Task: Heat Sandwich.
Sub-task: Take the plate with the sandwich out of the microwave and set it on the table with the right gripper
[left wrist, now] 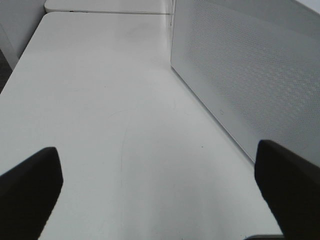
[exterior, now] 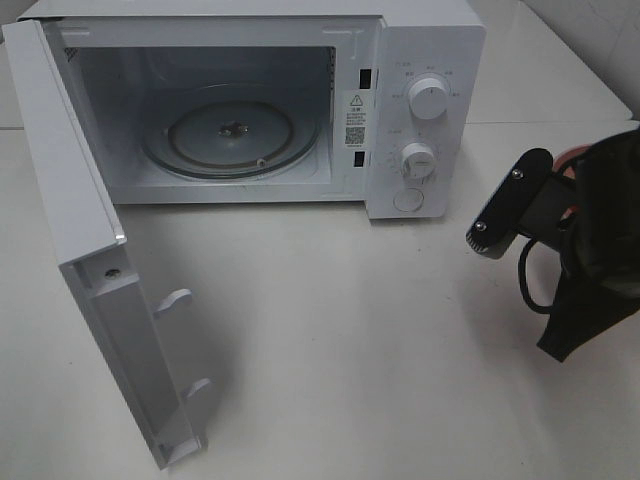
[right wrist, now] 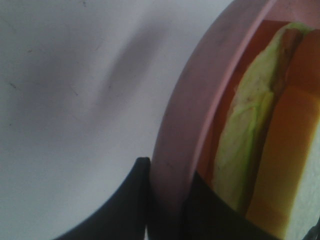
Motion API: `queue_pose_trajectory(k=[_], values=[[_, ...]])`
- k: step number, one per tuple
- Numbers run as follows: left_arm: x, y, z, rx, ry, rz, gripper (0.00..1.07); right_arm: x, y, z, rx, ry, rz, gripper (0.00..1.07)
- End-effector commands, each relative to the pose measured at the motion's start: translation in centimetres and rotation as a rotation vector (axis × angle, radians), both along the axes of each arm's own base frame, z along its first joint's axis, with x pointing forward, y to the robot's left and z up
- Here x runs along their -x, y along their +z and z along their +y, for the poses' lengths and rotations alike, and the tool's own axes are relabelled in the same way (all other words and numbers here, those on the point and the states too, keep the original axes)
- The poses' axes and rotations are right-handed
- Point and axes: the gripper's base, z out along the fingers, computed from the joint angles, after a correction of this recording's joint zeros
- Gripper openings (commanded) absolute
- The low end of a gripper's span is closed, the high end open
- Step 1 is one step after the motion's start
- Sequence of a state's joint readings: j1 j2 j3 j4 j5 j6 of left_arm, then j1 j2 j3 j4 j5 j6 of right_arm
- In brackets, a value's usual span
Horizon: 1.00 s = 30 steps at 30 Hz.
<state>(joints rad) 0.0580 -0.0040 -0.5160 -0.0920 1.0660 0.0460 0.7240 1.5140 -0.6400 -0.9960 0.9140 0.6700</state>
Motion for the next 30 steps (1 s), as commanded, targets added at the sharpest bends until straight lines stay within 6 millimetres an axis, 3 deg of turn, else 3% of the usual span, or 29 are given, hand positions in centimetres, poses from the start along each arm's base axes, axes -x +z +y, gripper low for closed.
queue_pose_trajectory(k=[1,19,30], values=[[0.1,0.0,0.0,0.002,-0.004,-0.006,1.0,-1.2,-0.2,-0.4,0.01,-0.077,-0.015,0.03],[0.1,0.0,0.0,0.002,-0.004,-0.006,1.0,-3.6,-3.3,-3.7,-0.014,-0.304,0.032,0.03],[0.1,0.0,0.0,0.002,-0.004,-0.006,1.0,-5.0,-6.6,-5.1,-0.04,-0.464,0.008,0.06]])
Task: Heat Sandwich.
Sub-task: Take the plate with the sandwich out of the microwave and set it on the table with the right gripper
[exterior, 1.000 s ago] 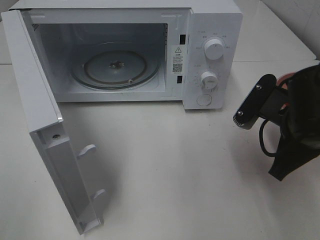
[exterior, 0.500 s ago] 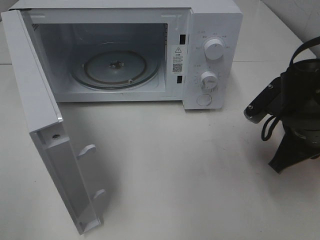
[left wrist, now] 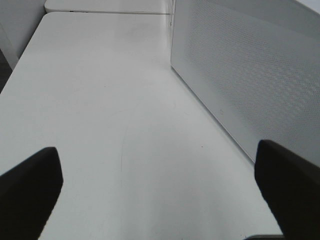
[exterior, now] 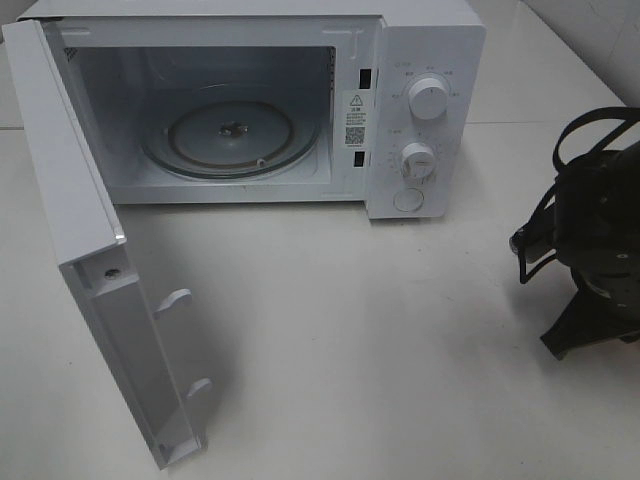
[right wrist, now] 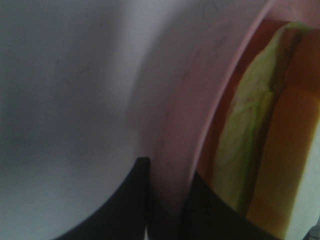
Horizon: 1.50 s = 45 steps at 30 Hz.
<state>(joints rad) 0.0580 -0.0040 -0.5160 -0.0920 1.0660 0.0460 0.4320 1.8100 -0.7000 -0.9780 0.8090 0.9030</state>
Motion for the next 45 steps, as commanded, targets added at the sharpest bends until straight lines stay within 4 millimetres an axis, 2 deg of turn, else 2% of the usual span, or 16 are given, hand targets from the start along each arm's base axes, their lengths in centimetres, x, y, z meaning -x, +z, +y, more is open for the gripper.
queue_pose_trajectory(k=[1,8,14,30,34,36,38,42,43,45], values=[[0.1,0.0,0.0,0.002,-0.004,-0.006,1.0,-0.7,-0.2,-0.4,0.028,-0.043,-0.044,0.06],[0.1,0.0,0.0,0.002,-0.004,-0.006,1.0,-2.3,-2.1,-0.2,0.065,-0.036,-0.042,0.06],[0.1,0.0,0.0,0.002,-0.004,-0.006,1.0,-3.0,-3.5,0.1,0.077,-0.031,-0.014,0.09],[0.1,0.0,0.0,0.002,-0.004,-0.006,1.0,-2.9,-3.7,0.4,0.052,-0.037,-0.004,0.27],[0.1,0.0,0.0,0.002,-0.004,-0.006,1.0,-2.8,-3.0,0.6,0.009,-0.045,0.0,0.33],[0.1,0.0,0.0,0.002,-0.004,-0.006,1.0,-2.8,-1.9,1.0,-0.06,-0.029,-0.01,0.43],[0.1,0.0,0.0,0.002,-0.004,-0.006,1.0,-2.7,-1.5,1.0,-0.066,-0.024,-0.009,0.45],[0.1,0.0,0.0,0.002,-0.004,-0.006,1.0,-2.2,1.2,1.2,-0.122,-0.012,-0.028,0.67],[0.1,0.0,0.0,0.002,-0.004,-0.006,1.0,-2.2,1.2,1.2,-0.122,-0.012,-0.028,0.67],[0.1,0.0,0.0,0.002,-0.004,-0.006,1.0,-2.1,2.2,1.2,-0.148,-0.012,-0.051,0.74]])
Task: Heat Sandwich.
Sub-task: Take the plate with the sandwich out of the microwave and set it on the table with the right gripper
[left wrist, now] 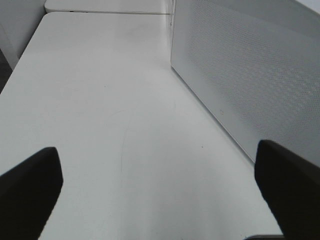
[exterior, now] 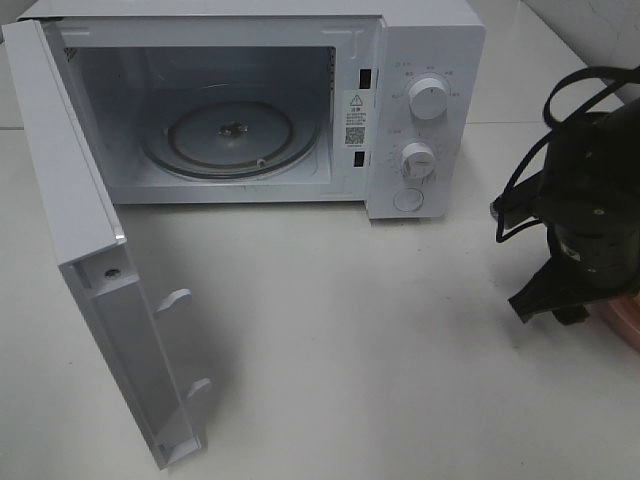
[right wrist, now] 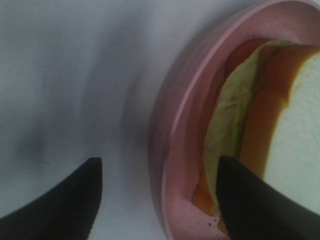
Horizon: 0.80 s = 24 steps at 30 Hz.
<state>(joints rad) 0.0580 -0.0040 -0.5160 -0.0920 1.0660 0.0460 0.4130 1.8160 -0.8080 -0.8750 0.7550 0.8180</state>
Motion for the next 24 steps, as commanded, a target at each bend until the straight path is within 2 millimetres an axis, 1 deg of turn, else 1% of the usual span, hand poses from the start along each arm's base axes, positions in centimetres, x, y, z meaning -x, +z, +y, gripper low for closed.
queue_pose_trajectory(k=[1,2,3,5,6,7,9,10,11,12,14,15,16,20,21,23,24], values=[[0.1,0.0,0.0,0.002,-0.004,-0.006,1.0,0.4,1.8,0.0,-0.043,-0.005,-0.028,0.77],[0.1,0.0,0.0,0.002,-0.004,-0.006,1.0,0.4,1.8,0.0,-0.043,-0.005,-0.028,0.77],[0.1,0.0,0.0,0.002,-0.004,-0.006,1.0,0.6,2.8,0.1,-0.078,-0.015,-0.057,0.8],[0.1,0.0,0.0,0.002,-0.004,-0.006,1.0,1.0,4.1,0.1,-0.116,-0.015,-0.073,0.79],[0.1,0.0,0.0,0.002,-0.004,-0.006,1.0,1.5,5.3,0.1,-0.148,0.003,-0.083,0.77],[0.1,0.0,0.0,0.002,-0.004,-0.006,1.0,1.5,5.3,0.1,-0.148,0.003,-0.083,0.77],[0.1,0.0,0.0,0.002,-0.004,-0.006,1.0,2.0,6.4,0.2,-0.183,0.025,-0.085,0.76],[0.1,0.0,0.0,0.002,-0.004,-0.006,1.0,2.6,7.5,0.2,-0.217,0.047,-0.09,0.76],[0.1,0.0,0.0,0.002,-0.004,-0.006,1.0,2.9,8.1,0.2,-0.235,0.061,-0.093,0.76],[0.1,0.0,0.0,0.002,-0.004,-0.006,1.0,2.9,8.1,0.2,-0.235,0.061,-0.093,0.76],[0.1,0.0,0.0,0.002,-0.004,-0.006,1.0,3.7,9.3,0.2,-0.273,0.073,-0.099,0.76],[0.1,0.0,0.0,0.002,-0.004,-0.006,1.0,4.4,10.3,0.3,-0.323,0.078,-0.117,0.76],[0.1,0.0,0.0,0.002,-0.004,-0.006,1.0,4.4,10.3,0.3,-0.323,0.078,-0.117,0.76],[0.1,0.0,0.0,0.002,-0.004,-0.006,1.0,6.2,12.8,0.4,-0.44,0.123,-0.156,0.76],[0.1,0.0,0.0,0.002,-0.004,-0.006,1.0,6.2,12.8,0.4,-0.44,0.123,-0.156,0.76],[0.1,0.0,0.0,0.002,-0.004,-0.006,1.0,7.2,13.8,0.4,-0.483,0.152,-0.171,0.76],[0.1,0.0,0.0,0.002,-0.004,-0.006,1.0,8.2,14.7,0.3,-0.522,0.178,-0.175,0.76]])
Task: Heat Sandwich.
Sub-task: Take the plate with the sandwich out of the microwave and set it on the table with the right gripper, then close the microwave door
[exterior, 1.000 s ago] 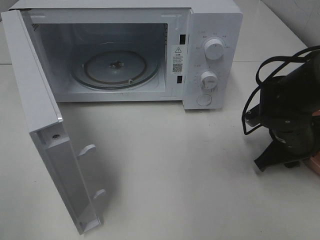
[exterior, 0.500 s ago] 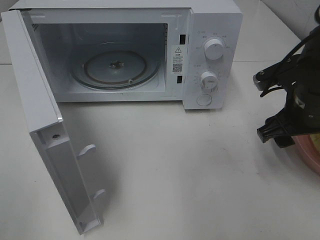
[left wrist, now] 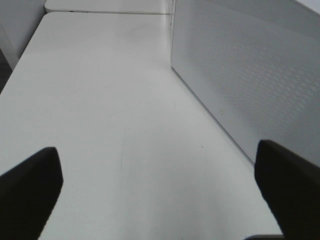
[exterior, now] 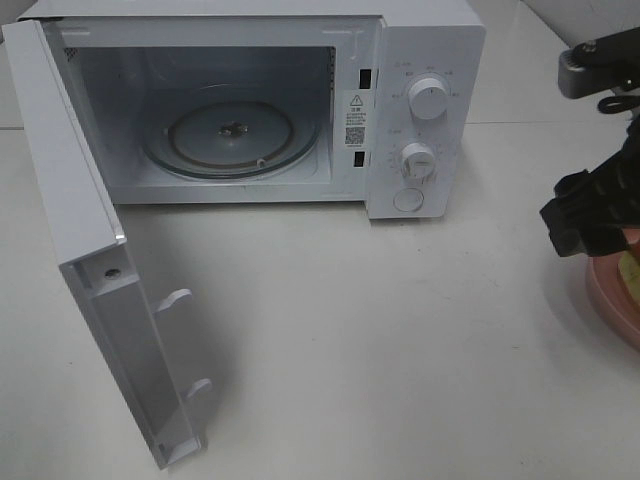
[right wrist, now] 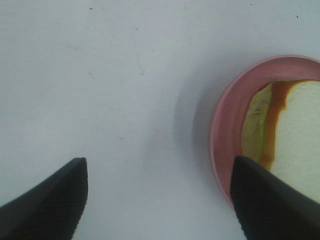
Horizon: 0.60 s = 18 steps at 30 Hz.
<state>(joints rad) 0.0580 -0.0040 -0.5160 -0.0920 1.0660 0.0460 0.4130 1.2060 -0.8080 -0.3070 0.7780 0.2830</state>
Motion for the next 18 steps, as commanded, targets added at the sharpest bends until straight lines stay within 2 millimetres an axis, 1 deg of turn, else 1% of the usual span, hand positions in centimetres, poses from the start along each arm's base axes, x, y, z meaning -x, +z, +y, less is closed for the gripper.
queue_pose_trajectory(k=[1,2,4,5,6,7,9,10,11,12,13,14,16,17,18], values=[[0.1,0.0,0.0,0.002,-0.004,-0.006,1.0,1.9,1.5,-0.1,-0.064,0.059,-0.002,0.76],[0.1,0.0,0.0,0.002,-0.004,-0.006,1.0,1.9,1.5,-0.1,-0.064,0.059,-0.002,0.76],[0.1,0.0,0.0,0.002,-0.004,-0.006,1.0,3.0,2.4,-0.2,-0.101,0.098,-0.006,0.76],[0.1,0.0,0.0,0.002,-0.004,-0.006,1.0,4.3,3.2,-0.2,-0.141,0.138,-0.008,0.76],[0.1,0.0,0.0,0.002,-0.004,-0.006,1.0,4.9,3.6,-0.3,-0.159,0.156,-0.011,0.76],[0.1,0.0,0.0,0.002,-0.004,-0.006,1.0,4.9,3.6,-0.3,-0.159,0.156,-0.011,0.76],[0.1,0.0,0.0,0.002,-0.004,-0.006,1.0,6.1,4.3,-0.4,-0.192,0.187,-0.019,0.76],[0.1,0.0,0.0,0.002,-0.004,-0.006,1.0,7.2,4.9,-0.7,-0.207,0.216,-0.038,0.76],[0.1,0.0,0.0,0.002,-0.004,-0.006,1.0,7.8,5.2,-0.8,-0.218,0.23,-0.05,0.76],[0.1,0.0,0.0,0.002,-0.004,-0.006,1.0,7.8,5.2,-0.8,-0.218,0.23,-0.05,0.76],[0.1,0.0,0.0,0.002,-0.004,-0.006,1.0,8.4,5.5,-1.0,-0.226,0.235,-0.062,0.76],[0.1,0.0,0.0,0.002,-0.004,-0.006,1.0,9.5,6.1,-1.5,-0.239,0.239,-0.088,0.76],[0.1,0.0,0.0,0.002,-0.004,-0.006,1.0,10.5,6.5,-1.9,-0.248,0.244,-0.105,0.76],[0.1,0.0,0.0,0.002,-0.004,-0.006,1.0,10.5,6.5,-1.9,-0.248,0.244,-0.105,0.76],[0.1,0.0,0.0,0.002,-0.004,-0.006,1.0,11.0,6.7,-2.1,-0.252,0.247,-0.121,0.76]])
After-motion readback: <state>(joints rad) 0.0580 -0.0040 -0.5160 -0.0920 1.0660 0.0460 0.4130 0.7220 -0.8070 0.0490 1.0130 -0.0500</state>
